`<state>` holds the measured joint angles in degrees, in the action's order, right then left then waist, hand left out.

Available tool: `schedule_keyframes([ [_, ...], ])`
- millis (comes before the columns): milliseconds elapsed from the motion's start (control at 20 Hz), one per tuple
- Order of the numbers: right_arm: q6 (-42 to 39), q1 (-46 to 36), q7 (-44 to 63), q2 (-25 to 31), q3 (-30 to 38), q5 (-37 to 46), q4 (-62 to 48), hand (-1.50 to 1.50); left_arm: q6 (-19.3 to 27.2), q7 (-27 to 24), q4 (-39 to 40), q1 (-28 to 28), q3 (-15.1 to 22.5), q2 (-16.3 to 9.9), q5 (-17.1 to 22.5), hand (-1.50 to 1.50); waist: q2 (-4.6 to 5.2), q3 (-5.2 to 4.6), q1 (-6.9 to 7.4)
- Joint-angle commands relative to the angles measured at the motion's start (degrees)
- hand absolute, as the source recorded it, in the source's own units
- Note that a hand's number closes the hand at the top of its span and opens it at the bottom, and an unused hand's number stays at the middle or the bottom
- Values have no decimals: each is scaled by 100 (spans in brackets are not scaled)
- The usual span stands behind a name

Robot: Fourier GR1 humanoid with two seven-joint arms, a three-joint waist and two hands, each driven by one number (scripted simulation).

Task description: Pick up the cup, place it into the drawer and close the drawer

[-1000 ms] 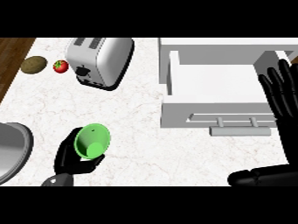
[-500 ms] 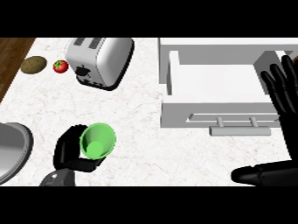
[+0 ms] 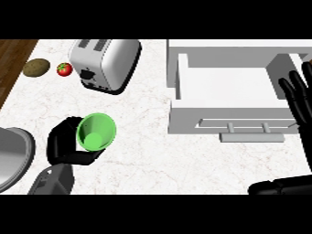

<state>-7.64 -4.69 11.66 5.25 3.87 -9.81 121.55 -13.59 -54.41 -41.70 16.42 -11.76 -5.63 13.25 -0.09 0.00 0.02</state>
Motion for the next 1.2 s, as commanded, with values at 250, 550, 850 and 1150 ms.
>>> schedule_keyframes([
  [250,46,17,-69,-73,-85,129,-71,-150,-90,1376,-2280,-164,656,68,121,150,-15,6,38],
  [550,-100,-43,-326,-22,125,-39,-538,-150,757,2987,-3760,231,976,468,278,150,-6,7,39],
  [850,14,34,-160,-50,-44,181,-143,-150,1064,3555,-3807,1007,833,354,327,150,9,1,-29],
  [1150,91,-63,-132,-76,57,97,-160,-150,1948,4021,-3651,1891,1296,560,83,150,12,1,-45],
])
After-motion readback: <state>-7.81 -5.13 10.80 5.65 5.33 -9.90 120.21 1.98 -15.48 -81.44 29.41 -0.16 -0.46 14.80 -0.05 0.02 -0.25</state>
